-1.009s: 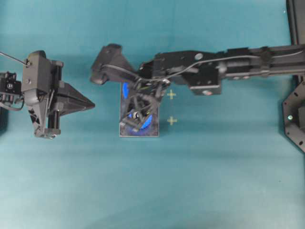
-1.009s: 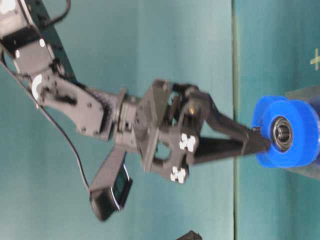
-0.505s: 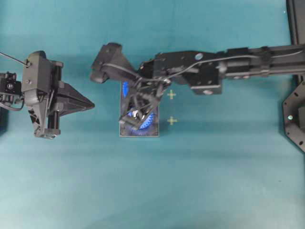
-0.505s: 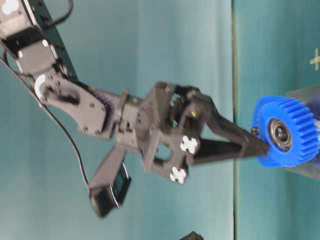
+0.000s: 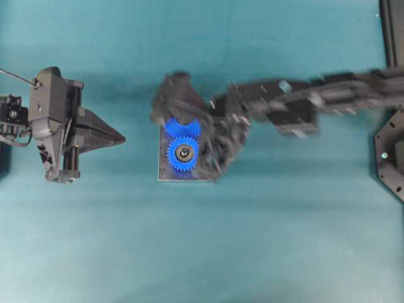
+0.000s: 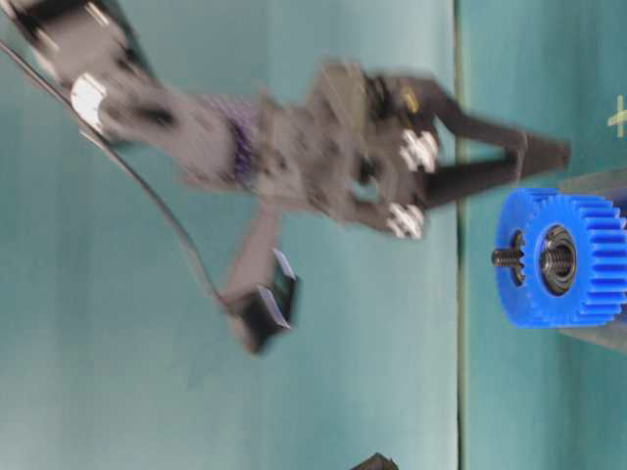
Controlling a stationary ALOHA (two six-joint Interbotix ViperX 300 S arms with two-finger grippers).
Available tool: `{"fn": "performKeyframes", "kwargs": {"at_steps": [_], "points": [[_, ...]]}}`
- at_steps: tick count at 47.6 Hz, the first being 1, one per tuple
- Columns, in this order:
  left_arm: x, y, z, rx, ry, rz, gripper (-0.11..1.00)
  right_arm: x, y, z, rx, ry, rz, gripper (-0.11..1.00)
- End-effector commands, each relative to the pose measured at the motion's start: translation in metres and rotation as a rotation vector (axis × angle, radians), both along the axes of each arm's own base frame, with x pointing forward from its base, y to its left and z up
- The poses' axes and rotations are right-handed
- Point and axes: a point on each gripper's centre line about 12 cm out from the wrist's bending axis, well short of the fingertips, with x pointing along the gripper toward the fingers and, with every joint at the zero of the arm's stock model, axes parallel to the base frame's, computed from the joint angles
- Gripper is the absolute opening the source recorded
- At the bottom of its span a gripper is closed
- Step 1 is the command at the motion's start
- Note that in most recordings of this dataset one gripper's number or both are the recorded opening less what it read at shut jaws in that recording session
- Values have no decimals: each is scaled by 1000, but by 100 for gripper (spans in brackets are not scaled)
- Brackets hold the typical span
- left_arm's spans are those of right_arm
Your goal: Fit the small gear onto the shaft.
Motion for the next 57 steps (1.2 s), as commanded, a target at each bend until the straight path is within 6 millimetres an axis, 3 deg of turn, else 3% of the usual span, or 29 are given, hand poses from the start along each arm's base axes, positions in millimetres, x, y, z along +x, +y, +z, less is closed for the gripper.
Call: {"fn": "performKeyframes", "kwargs": {"at_steps": [1, 12, 28, 40, 51, 57], "points": [[2, 0, 6, 1, -23, 1, 0, -2, -2, 29, -4, -77, -24, -1], [3, 1, 8, 3, -29, 3, 0, 20, -21, 40, -26, -196, -56, -1], [3, 1, 8, 3, -28, 3, 0, 41, -29, 12, -32, -175, -51, -1], [2, 1, 7, 4, -26, 2, 0, 25, -23, -1, -23, -94, -49, -1], [1, 1, 6, 3, -23, 3, 0, 2, 9, 19, 19, -75, -15, -1], [1, 1, 6, 3, -25, 3, 0, -4, 7, 34, 17, -107, -35, -1]]}}
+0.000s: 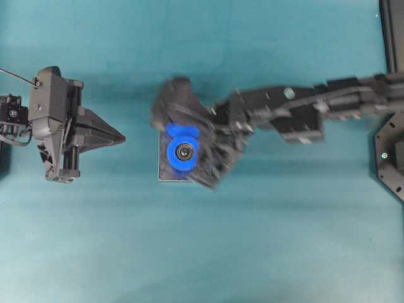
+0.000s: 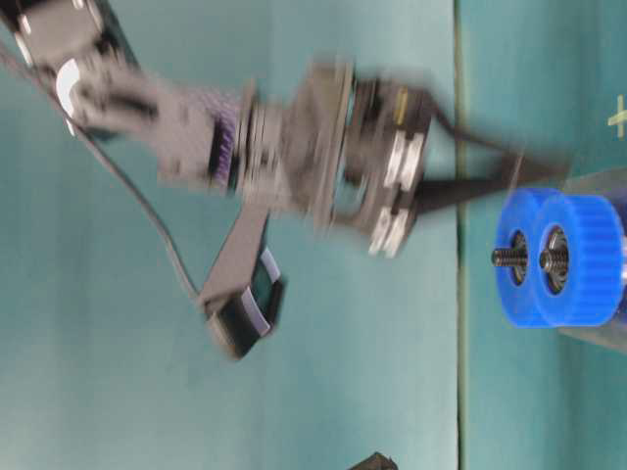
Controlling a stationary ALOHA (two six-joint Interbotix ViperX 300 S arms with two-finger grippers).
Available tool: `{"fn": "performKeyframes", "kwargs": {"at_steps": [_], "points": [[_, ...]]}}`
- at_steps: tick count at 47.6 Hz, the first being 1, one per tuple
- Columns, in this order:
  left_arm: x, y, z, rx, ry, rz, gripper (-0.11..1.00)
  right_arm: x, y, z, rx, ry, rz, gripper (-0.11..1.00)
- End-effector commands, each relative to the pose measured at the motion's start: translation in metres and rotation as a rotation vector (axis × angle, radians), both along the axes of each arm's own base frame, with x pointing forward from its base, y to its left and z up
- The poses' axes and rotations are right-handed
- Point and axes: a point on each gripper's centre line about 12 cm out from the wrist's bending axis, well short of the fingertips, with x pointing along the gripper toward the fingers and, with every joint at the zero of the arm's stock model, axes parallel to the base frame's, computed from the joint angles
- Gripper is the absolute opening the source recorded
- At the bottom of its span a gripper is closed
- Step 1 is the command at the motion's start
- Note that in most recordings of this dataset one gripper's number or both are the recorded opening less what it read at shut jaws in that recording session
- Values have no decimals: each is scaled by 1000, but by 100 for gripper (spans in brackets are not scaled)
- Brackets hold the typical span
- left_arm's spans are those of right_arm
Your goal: Fit the small gear onto the shaft.
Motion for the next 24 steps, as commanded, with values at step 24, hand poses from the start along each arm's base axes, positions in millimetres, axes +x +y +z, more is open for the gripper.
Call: {"fn": "performKeyframes", "kwargs": {"at_steps": [24], "points": [[1, 0, 7, 8, -28, -3, 0, 13, -28, 39, -54, -249, -45, -1]]}}
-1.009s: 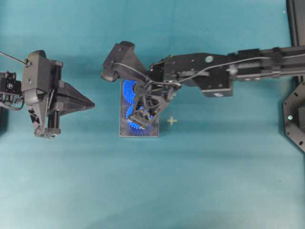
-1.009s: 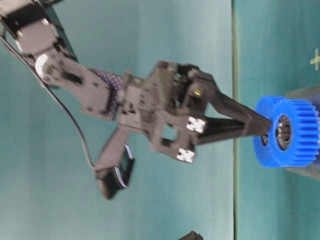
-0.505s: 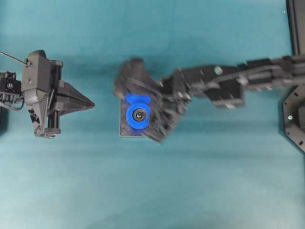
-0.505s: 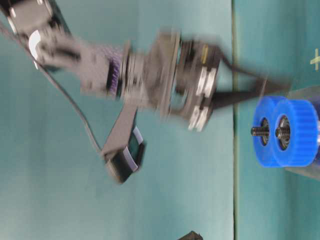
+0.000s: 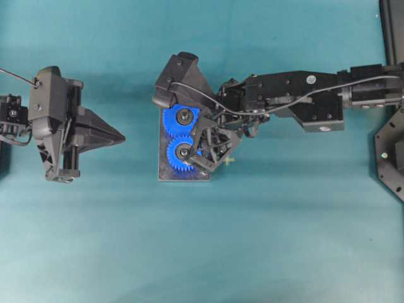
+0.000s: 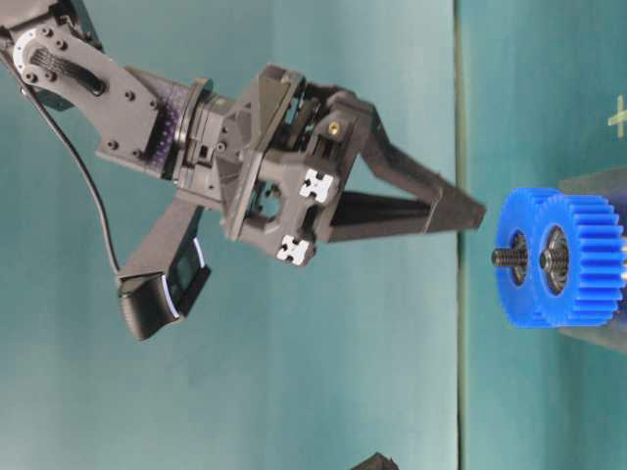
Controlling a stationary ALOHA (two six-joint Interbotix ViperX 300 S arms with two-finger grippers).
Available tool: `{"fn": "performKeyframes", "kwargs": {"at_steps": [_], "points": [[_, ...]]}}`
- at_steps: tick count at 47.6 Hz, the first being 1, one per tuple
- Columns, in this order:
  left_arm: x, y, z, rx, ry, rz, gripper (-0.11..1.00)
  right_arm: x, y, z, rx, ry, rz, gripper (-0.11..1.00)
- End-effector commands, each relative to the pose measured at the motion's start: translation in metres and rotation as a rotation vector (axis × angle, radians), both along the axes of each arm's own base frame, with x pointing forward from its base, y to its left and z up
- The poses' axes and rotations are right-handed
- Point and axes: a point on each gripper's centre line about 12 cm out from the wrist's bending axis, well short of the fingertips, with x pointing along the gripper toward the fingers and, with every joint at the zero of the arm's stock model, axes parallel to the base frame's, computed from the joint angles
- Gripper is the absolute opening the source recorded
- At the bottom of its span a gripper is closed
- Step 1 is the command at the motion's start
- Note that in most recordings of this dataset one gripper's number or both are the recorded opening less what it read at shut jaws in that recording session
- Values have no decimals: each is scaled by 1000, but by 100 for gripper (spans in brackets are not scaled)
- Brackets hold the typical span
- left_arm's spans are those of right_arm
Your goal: Fit the small gear onto the shaft.
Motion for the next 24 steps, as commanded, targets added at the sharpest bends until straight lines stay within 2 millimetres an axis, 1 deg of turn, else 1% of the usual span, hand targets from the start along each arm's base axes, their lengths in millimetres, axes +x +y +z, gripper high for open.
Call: {"fn": "performKeyframes", "kwargs": {"at_steps": [1, 15, 24], "points": [[1, 0, 6, 4, -25, -2, 0, 0, -1, 15, -2, -45, 2, -1], [2, 0, 8, 6, -51, -4, 0, 1, -1, 15, -5, -46, 7, -1], [1, 0, 7, 6, -64, -4, 0, 1, 0, 11, 2, -37, 2, -1]]}}
